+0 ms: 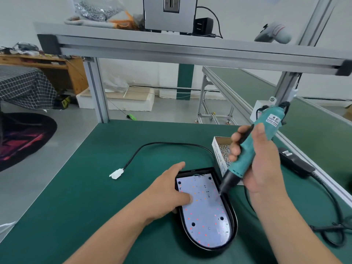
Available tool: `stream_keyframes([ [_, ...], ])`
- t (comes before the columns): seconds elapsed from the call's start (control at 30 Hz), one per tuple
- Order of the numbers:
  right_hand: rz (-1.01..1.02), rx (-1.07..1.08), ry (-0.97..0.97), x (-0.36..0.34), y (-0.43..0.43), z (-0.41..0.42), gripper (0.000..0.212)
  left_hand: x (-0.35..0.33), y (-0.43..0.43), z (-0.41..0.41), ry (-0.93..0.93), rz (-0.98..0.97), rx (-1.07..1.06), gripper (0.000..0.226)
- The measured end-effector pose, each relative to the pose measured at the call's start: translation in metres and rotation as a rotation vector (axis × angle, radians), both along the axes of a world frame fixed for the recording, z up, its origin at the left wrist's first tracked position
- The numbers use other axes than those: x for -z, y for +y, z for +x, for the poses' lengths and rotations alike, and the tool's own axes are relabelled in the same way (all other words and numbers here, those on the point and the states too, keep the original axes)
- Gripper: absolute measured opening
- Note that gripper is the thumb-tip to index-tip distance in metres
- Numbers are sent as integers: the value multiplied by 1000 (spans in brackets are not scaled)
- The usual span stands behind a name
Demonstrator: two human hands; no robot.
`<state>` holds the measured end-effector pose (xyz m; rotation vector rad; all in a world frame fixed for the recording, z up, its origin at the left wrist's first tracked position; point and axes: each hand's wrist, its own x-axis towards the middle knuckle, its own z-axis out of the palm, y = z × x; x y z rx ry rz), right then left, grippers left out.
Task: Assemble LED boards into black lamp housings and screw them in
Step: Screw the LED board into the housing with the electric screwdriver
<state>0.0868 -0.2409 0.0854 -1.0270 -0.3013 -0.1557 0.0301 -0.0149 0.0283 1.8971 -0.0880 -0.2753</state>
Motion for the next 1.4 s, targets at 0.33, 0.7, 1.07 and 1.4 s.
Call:
stream_keyframes([
  [0.33,-284,330,371,9,-115,42,12,0,21,14,-126,158,-179,83],
  [0.7,-1327,537,390,37,-140,53,26,6,26,18,-215,404,-288,61],
  [1.07,-1448,576,417,35,-137,55,40,2,39,24,-320,445,-505,20],
  [1.4,-1472,634,325,26,-124,47,71,5,67,32,-212,1107,-563,34],
])
